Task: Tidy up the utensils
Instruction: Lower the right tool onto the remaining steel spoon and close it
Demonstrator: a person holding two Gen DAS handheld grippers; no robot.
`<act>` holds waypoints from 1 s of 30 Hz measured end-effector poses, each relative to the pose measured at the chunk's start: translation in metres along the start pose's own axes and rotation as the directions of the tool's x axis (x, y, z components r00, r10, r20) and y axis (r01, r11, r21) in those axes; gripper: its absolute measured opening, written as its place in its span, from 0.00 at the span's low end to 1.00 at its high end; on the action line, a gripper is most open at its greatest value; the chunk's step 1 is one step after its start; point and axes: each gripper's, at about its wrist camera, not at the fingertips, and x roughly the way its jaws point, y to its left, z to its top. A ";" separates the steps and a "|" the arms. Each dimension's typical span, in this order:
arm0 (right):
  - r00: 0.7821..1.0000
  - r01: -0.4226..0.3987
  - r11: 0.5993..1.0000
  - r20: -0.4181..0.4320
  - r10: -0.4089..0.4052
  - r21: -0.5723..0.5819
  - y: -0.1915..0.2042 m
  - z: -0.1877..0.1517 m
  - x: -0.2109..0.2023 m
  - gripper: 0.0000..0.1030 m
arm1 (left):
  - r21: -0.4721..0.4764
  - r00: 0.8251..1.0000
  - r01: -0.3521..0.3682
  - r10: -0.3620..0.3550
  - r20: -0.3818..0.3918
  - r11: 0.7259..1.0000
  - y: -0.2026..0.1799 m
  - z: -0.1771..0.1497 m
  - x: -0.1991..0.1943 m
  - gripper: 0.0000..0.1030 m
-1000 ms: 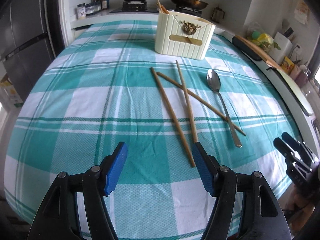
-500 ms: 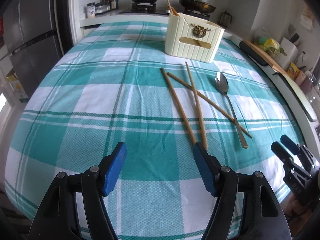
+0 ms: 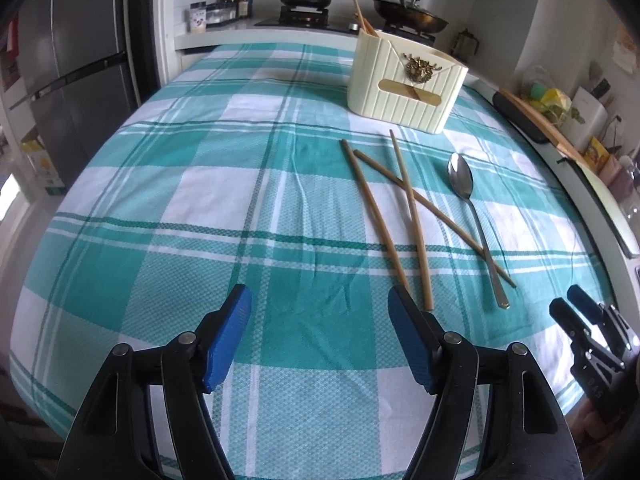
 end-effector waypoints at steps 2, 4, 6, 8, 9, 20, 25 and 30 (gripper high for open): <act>1.000 -0.002 1.000 -0.002 0.002 0.000 -0.001 0.000 0.000 0.49 | 0.000 1.000 -0.002 0.002 0.003 1.000 0.000 0.000 -0.001 0.71; 1.000 -0.001 1.000 -0.007 0.001 0.000 0.000 0.000 0.001 0.49 | 0.001 1.000 -0.006 0.006 0.006 1.000 -0.001 0.000 -0.001 0.72; 1.000 -0.002 1.000 -0.012 0.002 0.000 0.000 -0.001 0.001 0.49 | 0.002 1.000 -0.006 0.006 0.006 1.000 -0.001 0.000 -0.001 0.72; 1.000 0.001 1.000 -0.015 -0.001 0.001 0.000 -0.001 0.002 0.49 | 0.003 1.000 -0.006 0.006 0.004 1.000 -0.001 0.000 -0.001 0.72; 1.000 0.002 1.000 -0.018 -0.002 0.003 -0.001 -0.001 0.002 0.49 | 0.003 1.000 -0.006 0.006 0.004 1.000 -0.001 -0.001 -0.001 0.72; 0.999 0.002 1.000 -0.050 -0.001 0.029 -0.013 0.019 0.010 0.49 | -0.012 1.000 -0.014 0.014 0.005 1.000 0.004 -0.001 -0.001 0.72; 0.995 -0.005 0.998 -0.103 0.011 0.055 -0.025 0.056 0.032 0.49 | -0.012 1.000 -0.021 0.021 0.019 1.000 0.004 0.000 -0.005 0.73; 0.982 -0.096 0.992 -0.156 0.108 0.083 -0.012 0.084 0.069 0.48 | -0.014 0.999 -0.027 0.027 0.028 1.000 0.006 -0.001 -0.008 0.73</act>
